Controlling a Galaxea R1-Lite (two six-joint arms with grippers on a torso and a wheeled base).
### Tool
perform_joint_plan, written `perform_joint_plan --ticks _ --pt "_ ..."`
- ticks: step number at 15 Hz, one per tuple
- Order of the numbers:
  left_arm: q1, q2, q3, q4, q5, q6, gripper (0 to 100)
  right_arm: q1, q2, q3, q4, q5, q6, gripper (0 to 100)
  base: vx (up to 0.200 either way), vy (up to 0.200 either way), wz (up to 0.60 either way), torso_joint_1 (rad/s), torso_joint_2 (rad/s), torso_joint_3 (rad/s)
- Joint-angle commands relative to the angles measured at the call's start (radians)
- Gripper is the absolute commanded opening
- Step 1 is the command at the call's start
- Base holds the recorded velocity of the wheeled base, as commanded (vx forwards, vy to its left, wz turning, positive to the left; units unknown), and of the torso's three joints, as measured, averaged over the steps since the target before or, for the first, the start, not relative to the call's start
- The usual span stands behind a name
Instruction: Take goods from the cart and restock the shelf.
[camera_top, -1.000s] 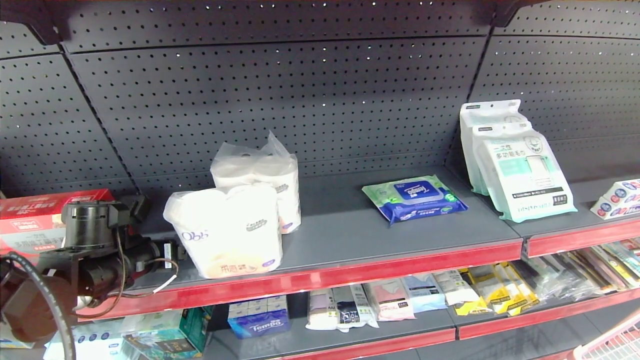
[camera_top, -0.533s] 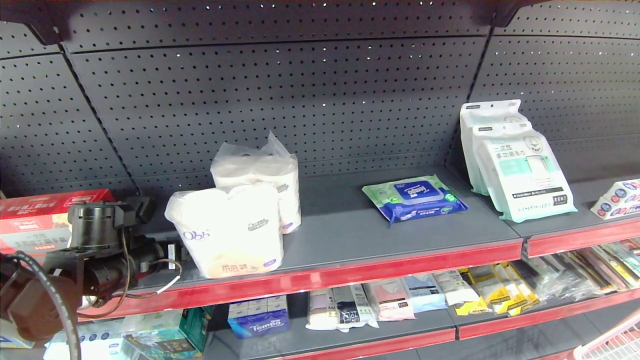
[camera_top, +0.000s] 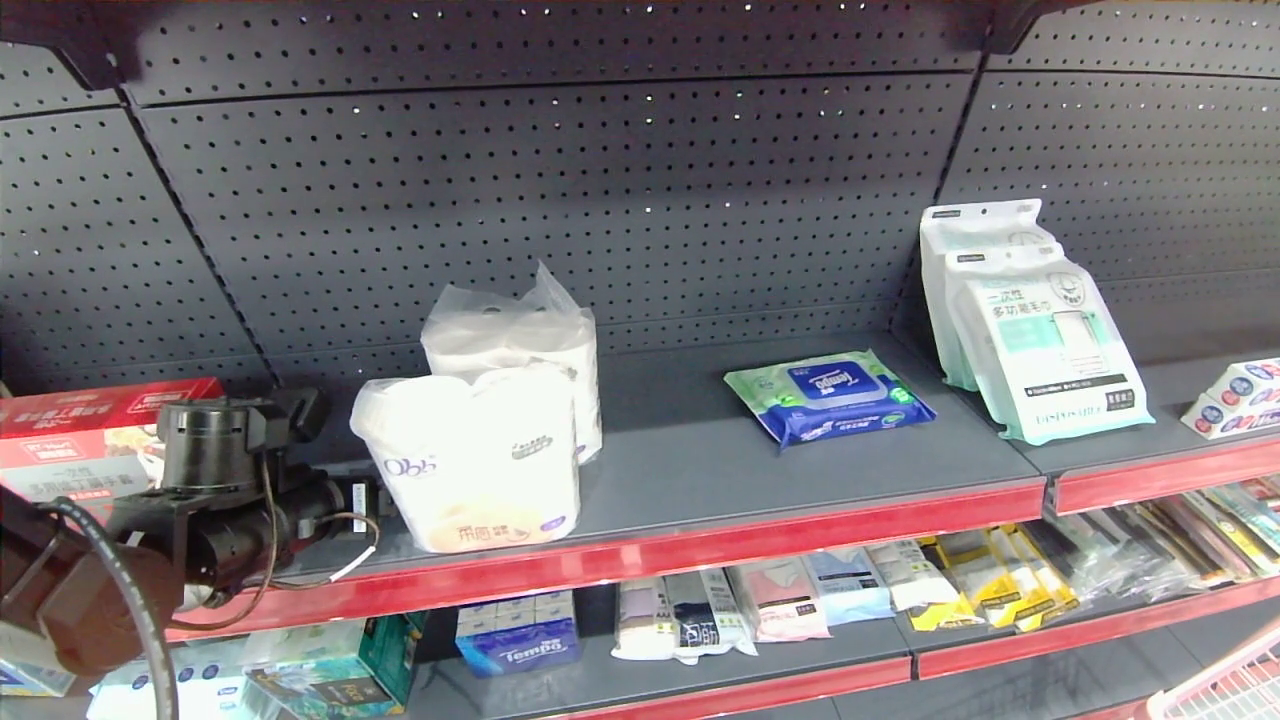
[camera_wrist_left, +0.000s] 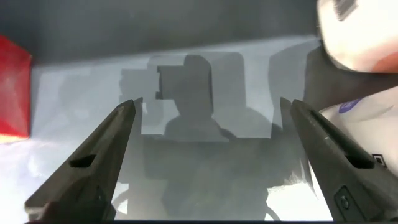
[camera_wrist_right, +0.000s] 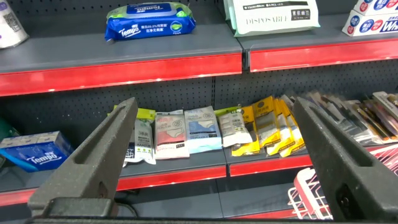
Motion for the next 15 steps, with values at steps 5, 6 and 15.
perform_joint_plan --ticks 5,6,15 --pt "-0.013 0.005 0.000 -0.008 0.003 0.000 100 0.000 0.001 0.000 -0.001 0.000 0.000 100 0.000 0.000 0.00 0.000 0.00 0.000" --pt "-0.013 0.005 0.000 -0.010 0.003 0.000 100 0.000 0.001 0.000 -0.001 0.000 0.000 100 0.000 0.000 0.00 0.000 0.00 0.000" --pt "-0.045 0.013 -0.010 -0.010 0.008 -0.012 100 -0.001 0.001 0.000 -0.001 0.000 0.000 100 0.000 0.000 0.00 0.000 0.00 0.000"
